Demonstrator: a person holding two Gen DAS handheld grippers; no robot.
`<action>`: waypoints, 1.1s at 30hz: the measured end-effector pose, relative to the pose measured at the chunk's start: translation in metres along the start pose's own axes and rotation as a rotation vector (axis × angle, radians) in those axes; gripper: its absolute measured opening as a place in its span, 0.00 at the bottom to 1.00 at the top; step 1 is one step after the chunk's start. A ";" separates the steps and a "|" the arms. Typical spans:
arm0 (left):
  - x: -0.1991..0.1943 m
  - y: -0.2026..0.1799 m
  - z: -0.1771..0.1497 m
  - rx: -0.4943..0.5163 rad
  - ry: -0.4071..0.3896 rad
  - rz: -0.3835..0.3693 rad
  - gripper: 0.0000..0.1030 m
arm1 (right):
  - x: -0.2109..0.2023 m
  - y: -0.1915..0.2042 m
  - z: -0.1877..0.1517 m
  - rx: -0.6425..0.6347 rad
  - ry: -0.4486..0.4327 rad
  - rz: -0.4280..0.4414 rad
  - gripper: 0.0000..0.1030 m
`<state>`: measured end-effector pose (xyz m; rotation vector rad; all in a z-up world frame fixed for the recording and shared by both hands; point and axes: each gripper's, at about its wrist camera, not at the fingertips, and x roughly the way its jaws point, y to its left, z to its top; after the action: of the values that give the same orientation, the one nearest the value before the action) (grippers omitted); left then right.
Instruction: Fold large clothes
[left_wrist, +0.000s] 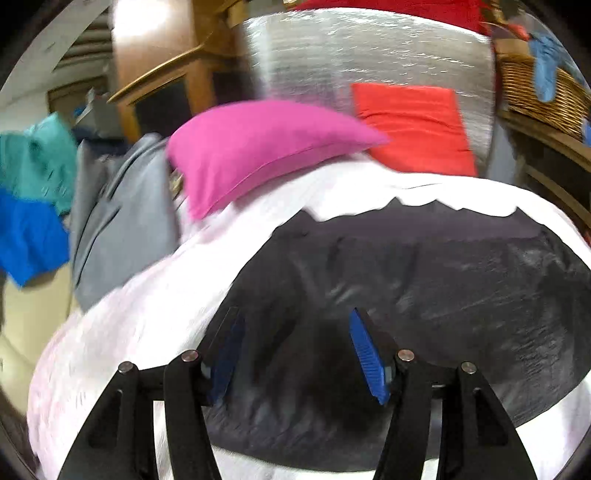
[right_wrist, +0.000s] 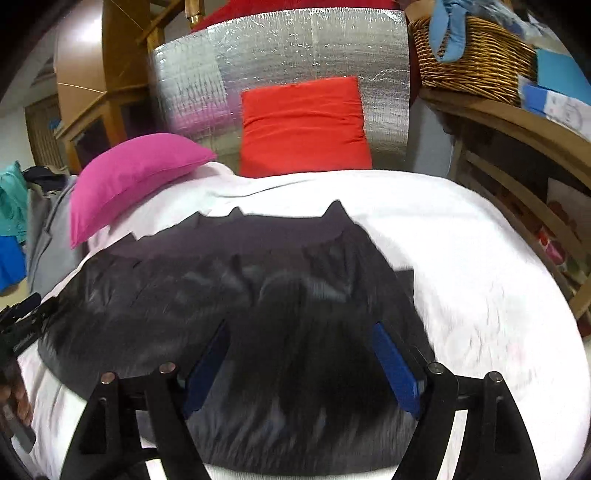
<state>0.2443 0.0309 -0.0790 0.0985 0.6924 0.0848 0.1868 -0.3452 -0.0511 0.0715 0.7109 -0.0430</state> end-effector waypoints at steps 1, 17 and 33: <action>0.010 0.006 -0.007 -0.012 0.047 0.019 0.59 | 0.007 0.000 -0.007 -0.010 0.027 -0.017 0.80; 0.036 0.033 -0.025 -0.048 0.155 0.071 0.66 | 0.022 -0.034 -0.022 0.086 0.169 -0.080 0.85; 0.059 -0.026 0.042 0.053 0.095 -0.152 0.66 | 0.124 -0.058 0.110 0.058 0.229 0.011 0.75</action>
<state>0.3175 0.0095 -0.0873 0.0930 0.7947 -0.0754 0.3489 -0.4138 -0.0521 0.1370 0.9386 -0.0449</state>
